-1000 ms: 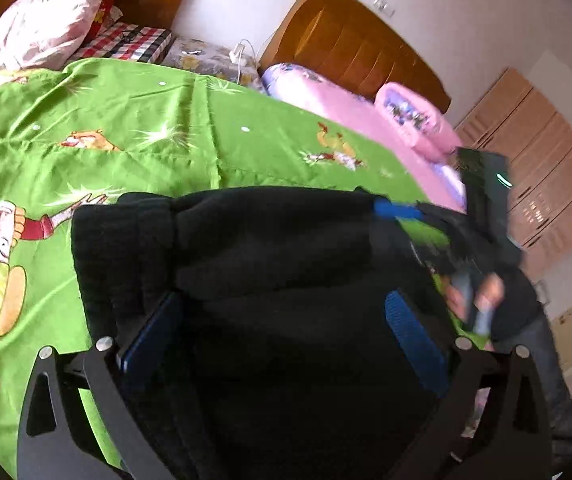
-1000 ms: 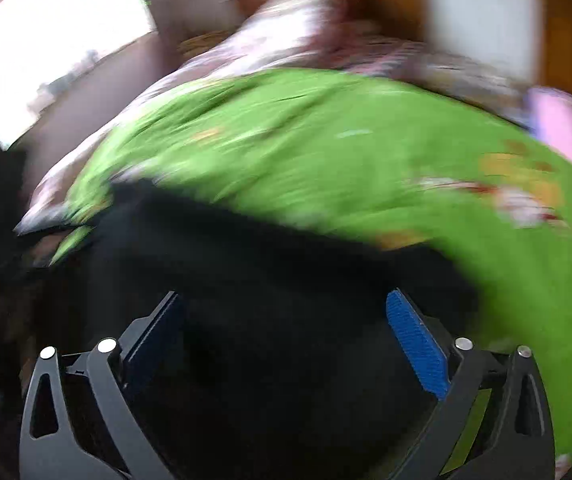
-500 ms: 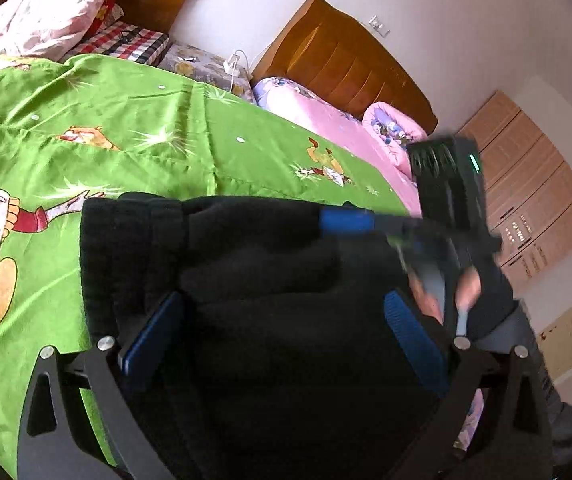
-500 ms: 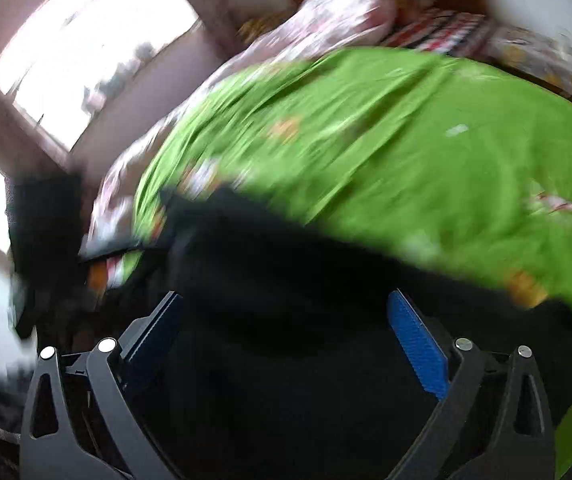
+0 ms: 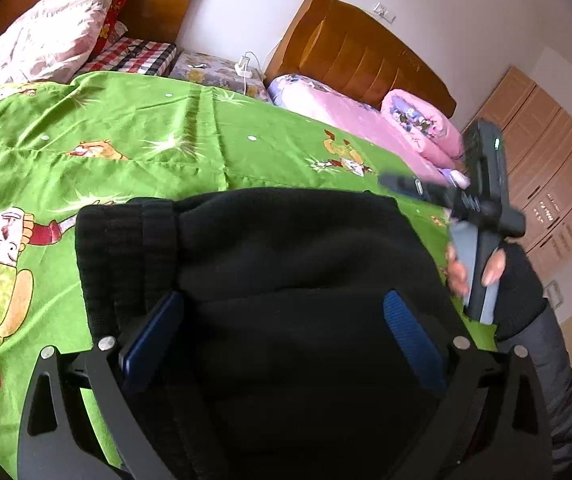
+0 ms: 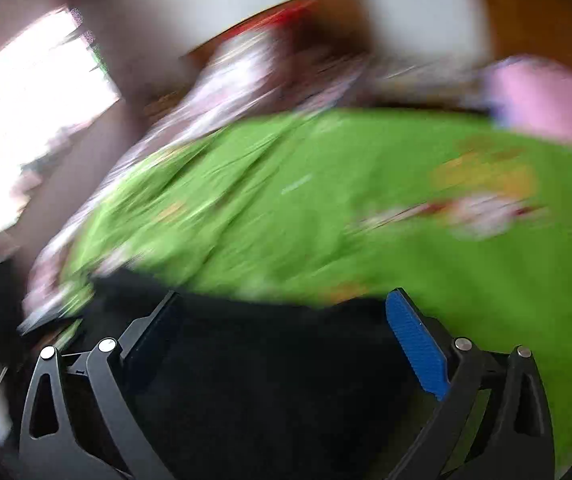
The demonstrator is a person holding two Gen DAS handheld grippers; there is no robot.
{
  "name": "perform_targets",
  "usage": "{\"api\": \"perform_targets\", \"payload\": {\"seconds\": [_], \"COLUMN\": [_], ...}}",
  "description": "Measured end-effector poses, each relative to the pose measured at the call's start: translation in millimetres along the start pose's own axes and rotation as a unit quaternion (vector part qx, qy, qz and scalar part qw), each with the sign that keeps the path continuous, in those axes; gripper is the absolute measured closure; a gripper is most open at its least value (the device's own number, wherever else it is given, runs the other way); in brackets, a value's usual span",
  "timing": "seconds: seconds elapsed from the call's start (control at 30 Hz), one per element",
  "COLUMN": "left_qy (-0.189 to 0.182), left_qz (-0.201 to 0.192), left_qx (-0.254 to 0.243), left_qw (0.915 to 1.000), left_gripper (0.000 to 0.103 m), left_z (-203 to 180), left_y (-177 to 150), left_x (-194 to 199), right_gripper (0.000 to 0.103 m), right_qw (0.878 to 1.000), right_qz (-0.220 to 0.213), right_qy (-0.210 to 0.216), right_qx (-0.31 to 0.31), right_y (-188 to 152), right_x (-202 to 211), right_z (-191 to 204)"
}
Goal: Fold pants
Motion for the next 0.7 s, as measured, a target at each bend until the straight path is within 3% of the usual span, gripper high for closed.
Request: {"api": "perform_targets", "payload": {"seconds": [0.1, 0.2, 0.27, 0.33, 0.4, 0.43, 0.53, 0.63, 0.7], "left_qy": [0.003, 0.008, 0.012, 0.017, 0.026, 0.033, 0.055, 0.063, 0.065], "left_qz": [-0.001, -0.001, 0.000, 0.001, 0.003, 0.005, 0.009, 0.010, 0.011], "left_qx": [-0.002, -0.006, -0.010, -0.013, -0.019, -0.023, -0.037, -0.043, -0.044], "left_qw": [1.0000, 0.9999, 0.9999, 0.9998, 0.9995, 0.9992, 0.9978, 0.9970, 0.9969], "left_gripper": [0.004, 0.004, 0.004, 0.004, 0.004, 0.004, 0.004, 0.004, 0.004], "left_z": [1, 0, 0, -1, -2, -4, -8, -9, -8], "left_y": [0, 0, 0, 0, 0, 0, -1, -1, -1], "left_x": [-1, -1, -1, -2, -3, -4, -5, -7, -6], "right_gripper": [0.005, 0.005, 0.005, 0.005, 0.005, 0.005, 0.005, 0.005, 0.005], "right_qw": [0.996, 0.990, 0.981, 0.976, 0.982, 0.985, 0.995, 0.995, 0.992], "right_qz": [0.001, 0.019, 0.064, 0.094, 0.074, 0.066, 0.018, -0.006, 0.004], "right_qy": [0.085, 0.100, 0.118, 0.103, 0.021, 0.011, 0.018, 0.042, 0.068], "right_qx": [0.021, 0.095, 0.143, 0.168, 0.172, 0.156, 0.093, 0.096, 0.106], "right_y": [-19, -52, -84, -103, -100, -97, -87, -100, -123], "right_x": [27, 43, 44, 35, 23, 26, 51, 79, 91], "right_z": [26, 54, 70, 71, 56, 50, 42, 52, 62]}}
Point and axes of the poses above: each gripper's, at about its wrist camera, not at the fingertips, and x roughly against the way its jaws point, z to its left, y to its top, the point moved 3 cm from there along -x, roughly the way its jaws point, and after that the axes turned 8 degrees about -x, right-handed, at the moved point
